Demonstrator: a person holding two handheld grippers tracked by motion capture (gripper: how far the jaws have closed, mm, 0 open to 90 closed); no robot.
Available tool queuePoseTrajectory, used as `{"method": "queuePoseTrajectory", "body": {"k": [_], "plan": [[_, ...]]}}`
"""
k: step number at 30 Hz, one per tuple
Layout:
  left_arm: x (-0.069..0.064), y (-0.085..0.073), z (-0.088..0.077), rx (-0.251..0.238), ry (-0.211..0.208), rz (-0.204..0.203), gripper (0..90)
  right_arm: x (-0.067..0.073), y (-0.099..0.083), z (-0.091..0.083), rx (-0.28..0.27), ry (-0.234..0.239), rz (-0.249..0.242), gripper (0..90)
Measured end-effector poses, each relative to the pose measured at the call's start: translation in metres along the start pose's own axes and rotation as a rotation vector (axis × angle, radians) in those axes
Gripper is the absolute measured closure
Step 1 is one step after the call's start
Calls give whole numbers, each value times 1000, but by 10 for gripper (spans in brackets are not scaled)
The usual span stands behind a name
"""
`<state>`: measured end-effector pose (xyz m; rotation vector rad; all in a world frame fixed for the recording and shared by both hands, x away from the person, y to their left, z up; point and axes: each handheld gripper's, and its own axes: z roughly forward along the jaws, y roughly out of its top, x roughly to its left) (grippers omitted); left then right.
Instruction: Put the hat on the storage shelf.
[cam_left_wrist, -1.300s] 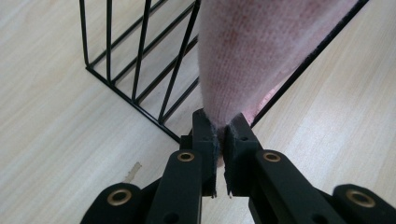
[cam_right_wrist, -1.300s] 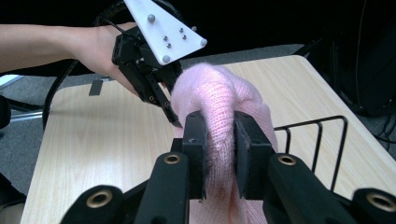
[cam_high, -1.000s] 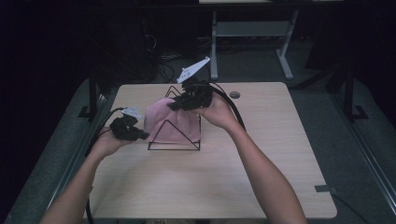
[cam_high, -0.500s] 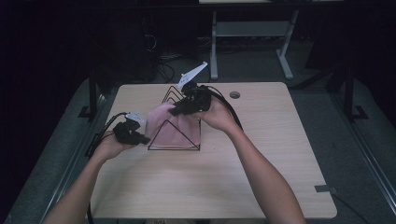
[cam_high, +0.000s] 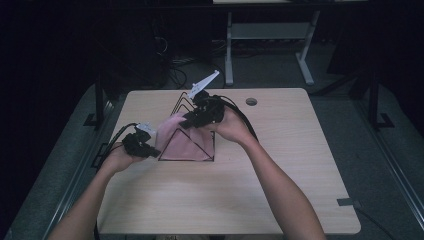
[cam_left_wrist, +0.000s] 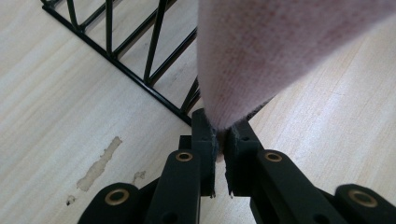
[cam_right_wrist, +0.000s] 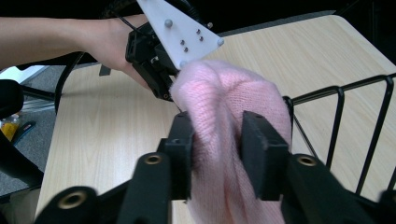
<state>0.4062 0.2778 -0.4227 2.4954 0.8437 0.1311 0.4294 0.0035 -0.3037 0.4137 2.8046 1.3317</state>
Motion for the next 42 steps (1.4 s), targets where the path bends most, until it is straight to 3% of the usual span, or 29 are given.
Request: {"method": "queuePoseTrajectory", "body": {"k": [5, 11, 19, 26, 34, 38, 42], "plan": [[0, -1, 3, 9, -3, -1, 833, 0, -7, -2, -10, 5, 9, 539], [1, -3, 6, 14, -6, -3, 831, -1, -15, -6, -27, 13, 11, 552], [2, -3, 8, 32, 0, 6, 829, -2, -19, -3, -19, 28, 14, 756], [1, -3, 9, 21, -6, -7, 820, -1, -21, 1, -3, 33, 17, 773], [2, -4, 5, 17, 0, -9, 728, 0, -20, -2, -20, 9, 28, 646], [3, -6, 1, -2, -7, -19, 674, -1, -21, -4, -29, 18, 30, 536], [2, -6, -4, -8, -4, -8, 658, -1, -26, -9, -52, 25, 26, 508]]}}
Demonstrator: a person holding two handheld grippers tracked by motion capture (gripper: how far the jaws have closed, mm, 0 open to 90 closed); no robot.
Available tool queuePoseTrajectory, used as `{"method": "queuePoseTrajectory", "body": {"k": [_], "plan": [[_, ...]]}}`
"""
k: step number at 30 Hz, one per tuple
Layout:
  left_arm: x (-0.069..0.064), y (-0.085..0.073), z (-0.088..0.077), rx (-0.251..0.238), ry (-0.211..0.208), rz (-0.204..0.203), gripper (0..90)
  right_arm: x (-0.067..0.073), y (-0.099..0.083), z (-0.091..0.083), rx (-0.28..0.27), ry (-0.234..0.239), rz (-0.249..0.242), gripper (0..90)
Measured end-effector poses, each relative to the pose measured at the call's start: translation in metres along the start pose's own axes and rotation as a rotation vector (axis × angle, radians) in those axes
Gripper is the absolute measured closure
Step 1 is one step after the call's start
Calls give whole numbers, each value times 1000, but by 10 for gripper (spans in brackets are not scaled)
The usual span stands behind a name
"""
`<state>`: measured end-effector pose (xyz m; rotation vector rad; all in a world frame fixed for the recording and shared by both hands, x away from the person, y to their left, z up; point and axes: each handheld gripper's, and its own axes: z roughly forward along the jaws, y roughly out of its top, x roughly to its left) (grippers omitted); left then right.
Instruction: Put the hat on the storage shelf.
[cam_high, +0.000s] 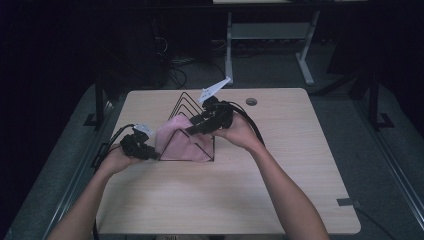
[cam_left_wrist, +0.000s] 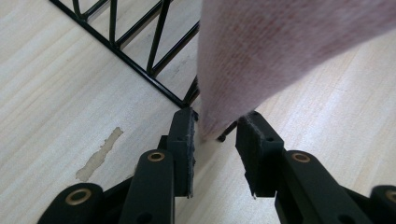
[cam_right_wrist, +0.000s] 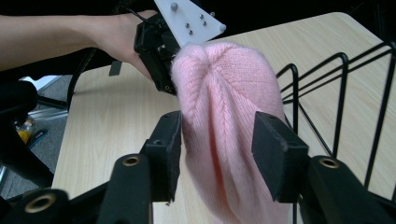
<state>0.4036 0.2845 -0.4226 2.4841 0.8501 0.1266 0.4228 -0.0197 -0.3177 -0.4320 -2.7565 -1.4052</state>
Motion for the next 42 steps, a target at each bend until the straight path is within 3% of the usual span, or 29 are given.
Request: {"method": "queuePoseTrajectory", "body": {"k": [5, 15, 21, 42], "plan": [[-1, -2, -5, -13, 7, -14, 631, -2, -8, -13, -25, -17, 23, 445], [-3, -9, -14, -7, 19, -16, 595, -7, -34, -39, -62, -78, 115, 359], [-3, -12, -16, -8, 18, -21, 564, -12, -50, -55, -75, -115, 143, 343], [-16, -23, -23, -49, 5, -34, 496, -10, -108, -101, -60, -226, 244, 271]]}}
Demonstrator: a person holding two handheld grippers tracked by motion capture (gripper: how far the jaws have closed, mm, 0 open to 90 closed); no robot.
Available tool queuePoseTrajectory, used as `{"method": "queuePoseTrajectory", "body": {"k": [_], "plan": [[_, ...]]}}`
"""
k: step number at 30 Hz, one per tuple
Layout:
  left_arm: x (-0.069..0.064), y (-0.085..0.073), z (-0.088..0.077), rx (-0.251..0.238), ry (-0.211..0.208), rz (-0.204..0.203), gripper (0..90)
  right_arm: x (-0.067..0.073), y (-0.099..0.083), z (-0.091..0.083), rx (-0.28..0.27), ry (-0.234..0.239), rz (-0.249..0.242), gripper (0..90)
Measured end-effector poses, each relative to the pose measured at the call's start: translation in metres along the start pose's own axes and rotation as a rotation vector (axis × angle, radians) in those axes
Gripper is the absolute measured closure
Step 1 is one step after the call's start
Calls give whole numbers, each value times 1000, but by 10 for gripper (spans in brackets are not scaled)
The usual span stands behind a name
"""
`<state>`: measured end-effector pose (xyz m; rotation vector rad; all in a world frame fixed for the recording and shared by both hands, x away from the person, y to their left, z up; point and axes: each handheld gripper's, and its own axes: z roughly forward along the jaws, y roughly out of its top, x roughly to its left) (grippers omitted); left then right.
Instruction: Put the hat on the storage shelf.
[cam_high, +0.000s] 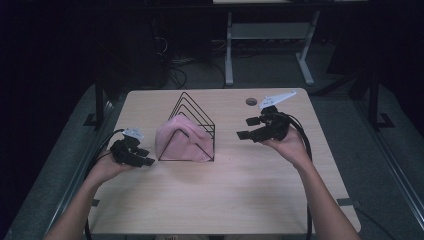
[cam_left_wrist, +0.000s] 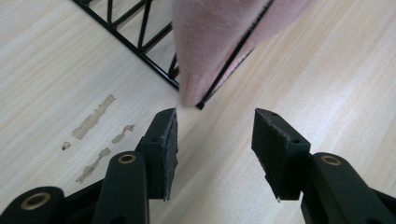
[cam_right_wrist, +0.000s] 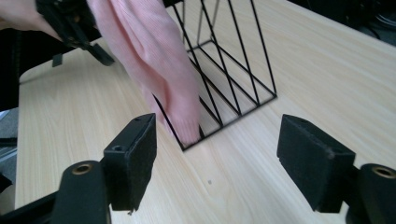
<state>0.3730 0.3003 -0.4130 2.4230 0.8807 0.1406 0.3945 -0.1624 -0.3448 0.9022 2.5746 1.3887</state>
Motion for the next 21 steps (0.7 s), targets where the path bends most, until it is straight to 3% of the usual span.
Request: {"method": "queuePoseTrajectory", "body": {"k": [5, 11, 12, 21], "plan": [[-2, -3, -2, 1, 2, -2, 466, -3, -14, -11, -9, -24, 25, 263], [-9, -8, -3, -39, 2, -32, 440, -7, -34, -26, -14, -58, 65, 249], [-9, -9, -4, -31, 6, -19, 436, -7, -37, -29, -16, -60, 67, 248], [-17, -14, -4, -34, 17, -24, 398, -10, -63, -46, -15, -94, 106, 242]]}}
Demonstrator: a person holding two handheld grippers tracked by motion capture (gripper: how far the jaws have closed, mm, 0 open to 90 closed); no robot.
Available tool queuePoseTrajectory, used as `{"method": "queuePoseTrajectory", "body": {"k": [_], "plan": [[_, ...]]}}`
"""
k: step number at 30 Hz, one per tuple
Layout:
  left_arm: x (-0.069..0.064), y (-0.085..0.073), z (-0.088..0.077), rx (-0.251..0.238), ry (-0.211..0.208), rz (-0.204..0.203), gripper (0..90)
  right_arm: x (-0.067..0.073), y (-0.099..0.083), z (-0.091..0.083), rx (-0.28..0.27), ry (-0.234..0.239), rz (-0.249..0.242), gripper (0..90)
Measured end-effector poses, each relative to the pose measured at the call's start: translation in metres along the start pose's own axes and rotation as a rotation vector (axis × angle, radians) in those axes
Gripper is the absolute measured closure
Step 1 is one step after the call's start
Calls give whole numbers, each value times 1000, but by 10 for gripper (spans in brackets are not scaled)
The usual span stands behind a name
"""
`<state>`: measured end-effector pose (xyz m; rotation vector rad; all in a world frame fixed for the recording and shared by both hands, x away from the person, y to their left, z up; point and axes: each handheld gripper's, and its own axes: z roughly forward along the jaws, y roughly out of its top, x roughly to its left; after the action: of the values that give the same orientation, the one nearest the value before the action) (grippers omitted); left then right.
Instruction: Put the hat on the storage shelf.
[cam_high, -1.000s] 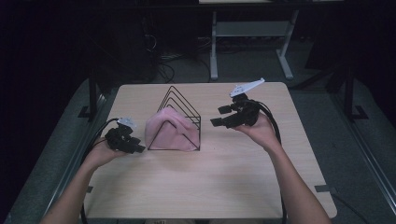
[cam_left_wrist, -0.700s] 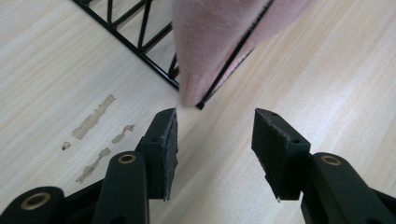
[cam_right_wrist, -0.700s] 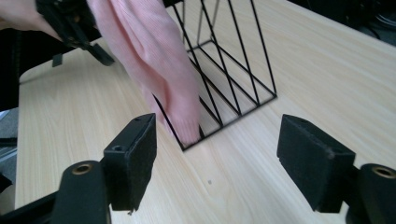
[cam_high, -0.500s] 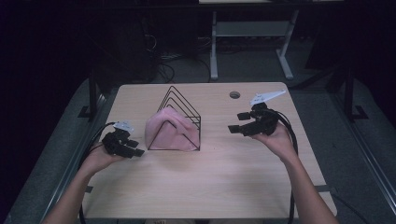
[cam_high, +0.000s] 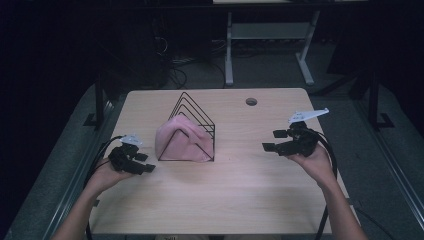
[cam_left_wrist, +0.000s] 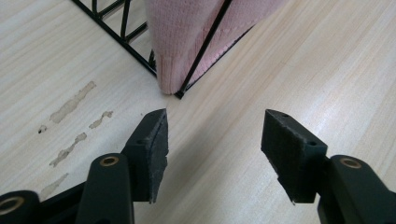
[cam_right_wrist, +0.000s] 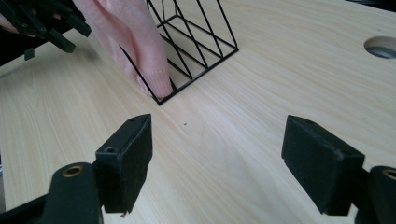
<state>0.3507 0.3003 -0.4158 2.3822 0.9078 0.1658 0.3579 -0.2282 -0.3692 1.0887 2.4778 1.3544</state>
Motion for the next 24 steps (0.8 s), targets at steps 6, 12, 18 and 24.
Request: {"method": "queuePoseTrajectory", "body": {"k": [6, 12, 18, 24], "plan": [[-5, -9, -5, -40, 8, -35, 362, -4, -24, -10, -5, -17, 35, 238], [-6, -20, -8, -81, 17, -71, 338, -7, -52, -19, -8, -36, 71, 232], [-9, -29, -9, -111, 25, -110, 329, -9, -75, -25, -13, -51, 107, 228], [-19, -38, -11, -169, 35, -147, 320, -6, -94, -29, -21, -64, 130, 217]]}}
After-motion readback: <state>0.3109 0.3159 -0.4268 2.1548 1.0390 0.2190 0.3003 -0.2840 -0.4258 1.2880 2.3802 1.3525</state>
